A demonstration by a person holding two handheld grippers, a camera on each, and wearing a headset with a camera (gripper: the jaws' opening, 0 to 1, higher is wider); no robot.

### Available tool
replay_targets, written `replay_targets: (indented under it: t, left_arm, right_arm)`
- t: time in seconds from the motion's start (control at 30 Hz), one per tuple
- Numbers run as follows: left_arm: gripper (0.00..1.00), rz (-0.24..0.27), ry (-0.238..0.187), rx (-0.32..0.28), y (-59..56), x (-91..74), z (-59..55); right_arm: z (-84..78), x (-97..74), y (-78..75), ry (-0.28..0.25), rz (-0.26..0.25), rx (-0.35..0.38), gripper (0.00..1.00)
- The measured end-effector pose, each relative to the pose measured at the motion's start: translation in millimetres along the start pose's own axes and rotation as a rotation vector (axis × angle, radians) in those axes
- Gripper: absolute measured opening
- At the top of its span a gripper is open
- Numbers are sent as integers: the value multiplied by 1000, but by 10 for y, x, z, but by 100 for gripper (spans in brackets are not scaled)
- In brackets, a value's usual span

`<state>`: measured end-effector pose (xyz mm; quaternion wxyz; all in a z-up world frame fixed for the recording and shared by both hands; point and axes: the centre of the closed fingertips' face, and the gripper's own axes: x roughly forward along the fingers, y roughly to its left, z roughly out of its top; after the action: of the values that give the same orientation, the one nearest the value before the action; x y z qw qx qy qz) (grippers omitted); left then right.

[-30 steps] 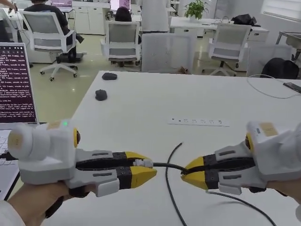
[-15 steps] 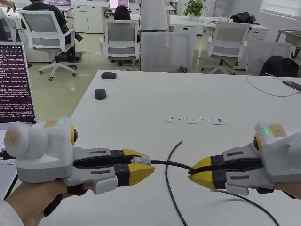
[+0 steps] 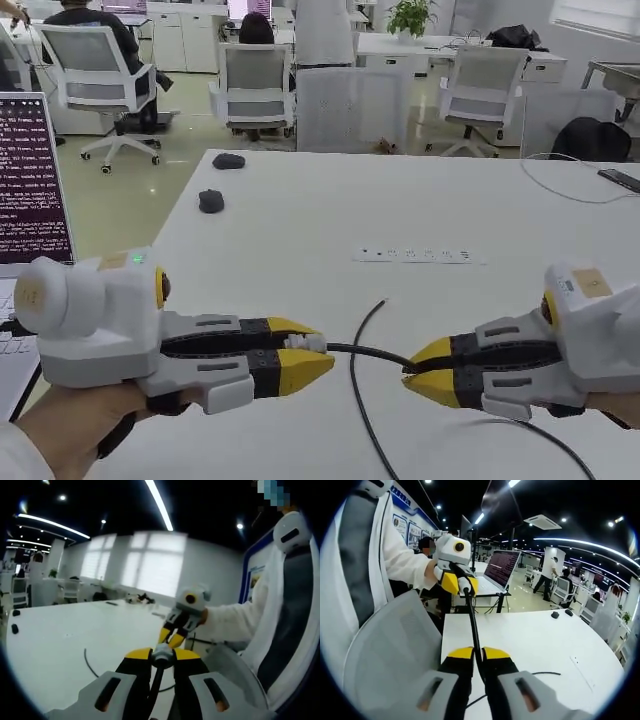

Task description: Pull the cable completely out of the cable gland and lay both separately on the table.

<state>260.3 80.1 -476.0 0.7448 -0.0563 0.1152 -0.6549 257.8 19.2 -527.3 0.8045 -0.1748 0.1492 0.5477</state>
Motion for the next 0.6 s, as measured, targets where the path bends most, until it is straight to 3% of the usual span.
replay_targets:
  t: [0.07, 0.13, 0.2, 0.6]
  left_arm:
    - [17, -3, -4, 3, -10, 1, 9]
    - [17, -2, -2, 7, -8, 3, 6]
    - [17, -2, 2, 6, -5, 7, -9]
    - [17, -23, 9, 11, -65, 63, -26]
  right_arm:
    - [9, 11, 18, 17, -5, -34, 11]
    - [66, 24, 35, 1, -1, -36, 24]
    - [122, 41, 25, -10, -9, -52, 30]
    - [350, 165, 92, -55, 30, -81, 29]
